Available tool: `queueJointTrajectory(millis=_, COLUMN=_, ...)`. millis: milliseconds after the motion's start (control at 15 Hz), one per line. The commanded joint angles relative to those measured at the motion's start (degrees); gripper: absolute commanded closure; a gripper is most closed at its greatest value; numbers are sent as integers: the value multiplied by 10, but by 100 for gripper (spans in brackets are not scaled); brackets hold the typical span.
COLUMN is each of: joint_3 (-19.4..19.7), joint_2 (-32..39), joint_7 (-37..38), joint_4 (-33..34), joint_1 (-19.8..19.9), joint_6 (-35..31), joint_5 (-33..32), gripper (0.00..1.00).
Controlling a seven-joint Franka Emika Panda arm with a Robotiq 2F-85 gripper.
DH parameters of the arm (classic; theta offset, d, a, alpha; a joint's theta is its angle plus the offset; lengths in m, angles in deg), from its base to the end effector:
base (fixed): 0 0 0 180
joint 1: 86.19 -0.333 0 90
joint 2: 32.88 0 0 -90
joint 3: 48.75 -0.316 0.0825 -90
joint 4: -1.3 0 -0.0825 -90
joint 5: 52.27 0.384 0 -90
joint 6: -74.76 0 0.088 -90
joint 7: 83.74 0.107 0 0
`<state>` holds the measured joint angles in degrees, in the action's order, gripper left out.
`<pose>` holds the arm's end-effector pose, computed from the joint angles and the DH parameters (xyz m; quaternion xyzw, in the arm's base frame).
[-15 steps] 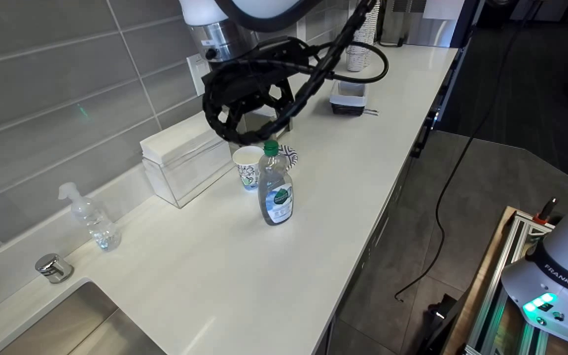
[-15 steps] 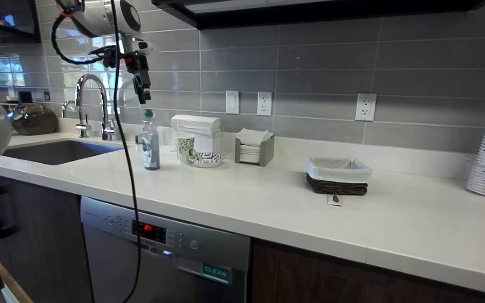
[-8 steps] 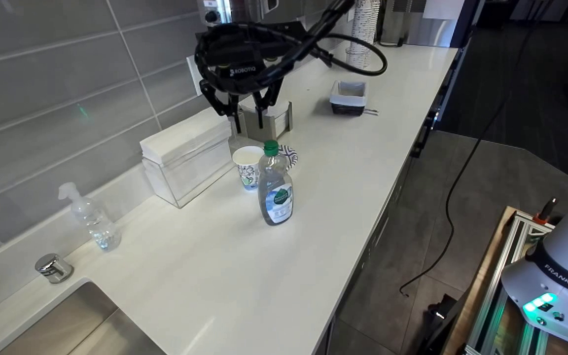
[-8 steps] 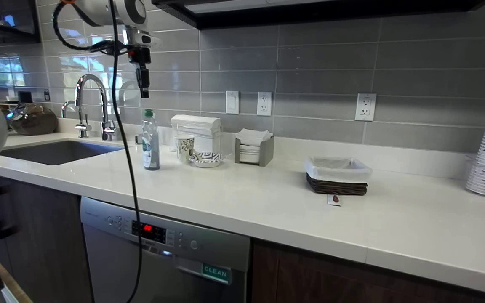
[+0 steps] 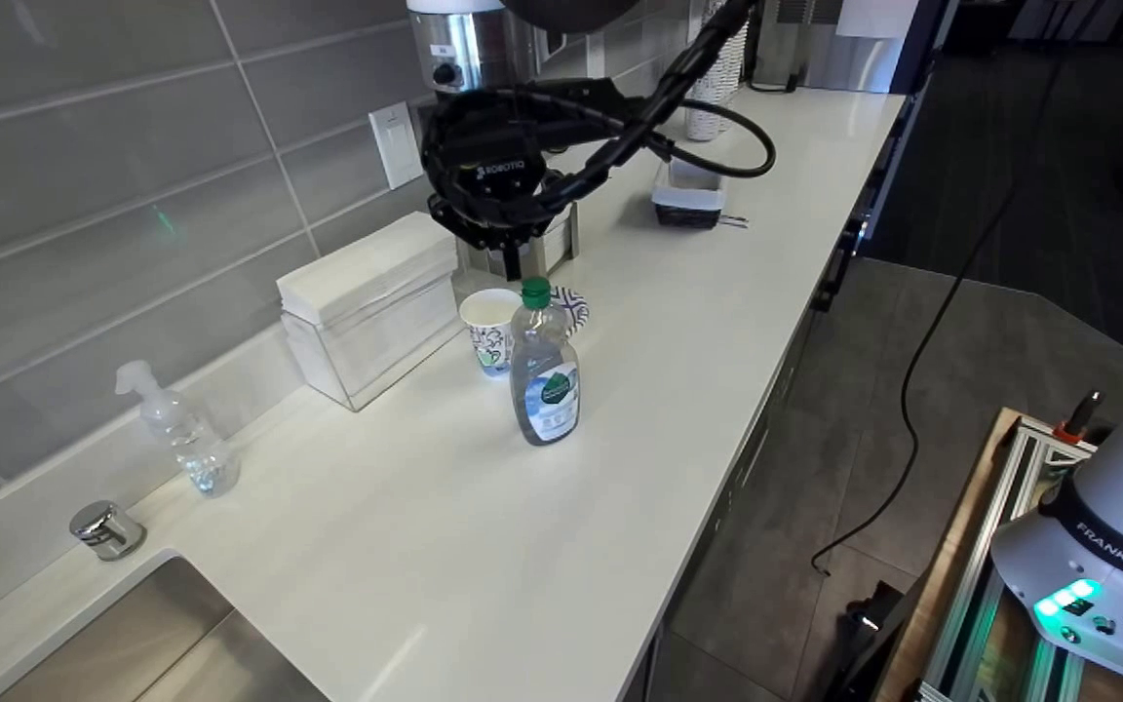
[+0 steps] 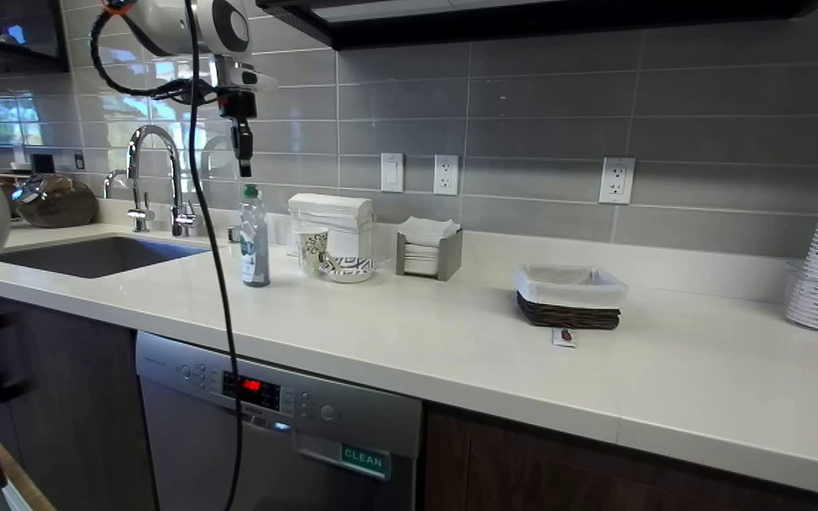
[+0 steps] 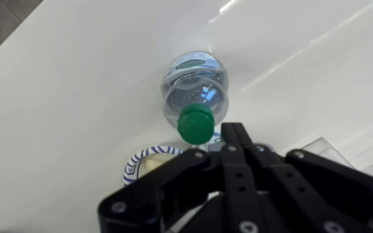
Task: Close the soap bottle
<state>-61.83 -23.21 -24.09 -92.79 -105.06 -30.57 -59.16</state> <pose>0.5335 0.3109 0.5176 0.9731 -0.2264 0.0393 0.0159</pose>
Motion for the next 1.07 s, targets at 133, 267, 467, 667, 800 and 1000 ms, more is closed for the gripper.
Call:
queueJointTrajectory(millis=133, joint_3=5, joint_2=-22, joint_7=5, joint_4=-37, joint_1=5, joint_6=2, joint_5=-2, gripper=100)
queueJointTrajectory(millis=267, joint_3=6, joint_2=-24, joint_7=5, joint_4=-40, joint_1=6, joint_6=2, joint_5=-2, gripper=100)
queueJointTrajectory(millis=467, joint_3=5, joint_2=-26, joint_7=4, joint_4=-45, joint_1=7, joint_6=5, joint_5=-4, gripper=100)
queueJointTrajectory(millis=667, joint_3=4, joint_2=-26, joint_7=4, joint_4=-48, joint_1=6, joint_6=4, joint_5=-5, gripper=100)
queueJointTrajectory(millis=800, joint_3=4, joint_2=-25, joint_7=2, joint_4=-52, joint_1=7, joint_6=2, joint_5=-2, gripper=100)
queueJointTrajectory(millis=1000, joint_3=3, joint_2=-20, joint_7=-7, joint_4=-73, joint_1=10, joint_6=-21, joint_5=11, gripper=100)
